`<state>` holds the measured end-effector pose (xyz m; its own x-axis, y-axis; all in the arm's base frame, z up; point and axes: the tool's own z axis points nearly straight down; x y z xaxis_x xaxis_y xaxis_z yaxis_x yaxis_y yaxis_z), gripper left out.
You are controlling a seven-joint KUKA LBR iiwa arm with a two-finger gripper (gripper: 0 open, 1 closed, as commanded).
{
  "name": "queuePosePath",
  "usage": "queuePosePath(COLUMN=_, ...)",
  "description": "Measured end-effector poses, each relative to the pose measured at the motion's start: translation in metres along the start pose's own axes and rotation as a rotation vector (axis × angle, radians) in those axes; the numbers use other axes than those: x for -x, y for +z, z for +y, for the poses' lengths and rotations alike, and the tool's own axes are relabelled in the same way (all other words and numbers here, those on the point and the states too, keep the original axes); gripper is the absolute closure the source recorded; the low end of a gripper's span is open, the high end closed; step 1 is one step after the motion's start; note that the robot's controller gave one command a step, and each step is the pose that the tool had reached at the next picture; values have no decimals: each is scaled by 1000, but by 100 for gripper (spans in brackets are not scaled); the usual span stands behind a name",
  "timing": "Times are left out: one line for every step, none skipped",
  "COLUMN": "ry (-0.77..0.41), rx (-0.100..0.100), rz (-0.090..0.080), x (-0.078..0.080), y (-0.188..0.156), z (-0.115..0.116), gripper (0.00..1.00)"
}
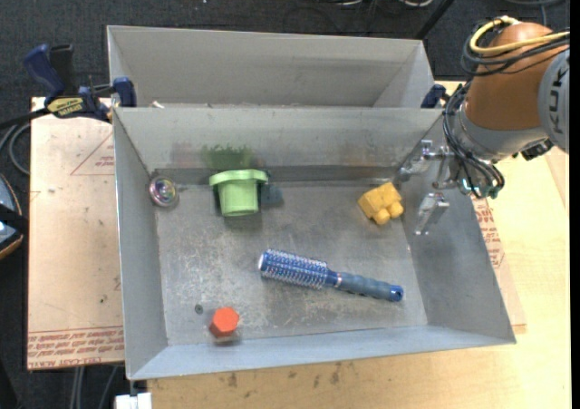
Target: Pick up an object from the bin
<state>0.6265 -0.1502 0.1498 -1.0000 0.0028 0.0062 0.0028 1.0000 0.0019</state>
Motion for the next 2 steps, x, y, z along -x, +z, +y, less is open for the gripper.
queuePosePath(ry=154, rx=-2, rz=-15, x=18, y=57, z=7, gripper=0)
queuePosePath(ry=-128, rx=1, rz=-12, x=30, y=49, z=81, gripper=0)
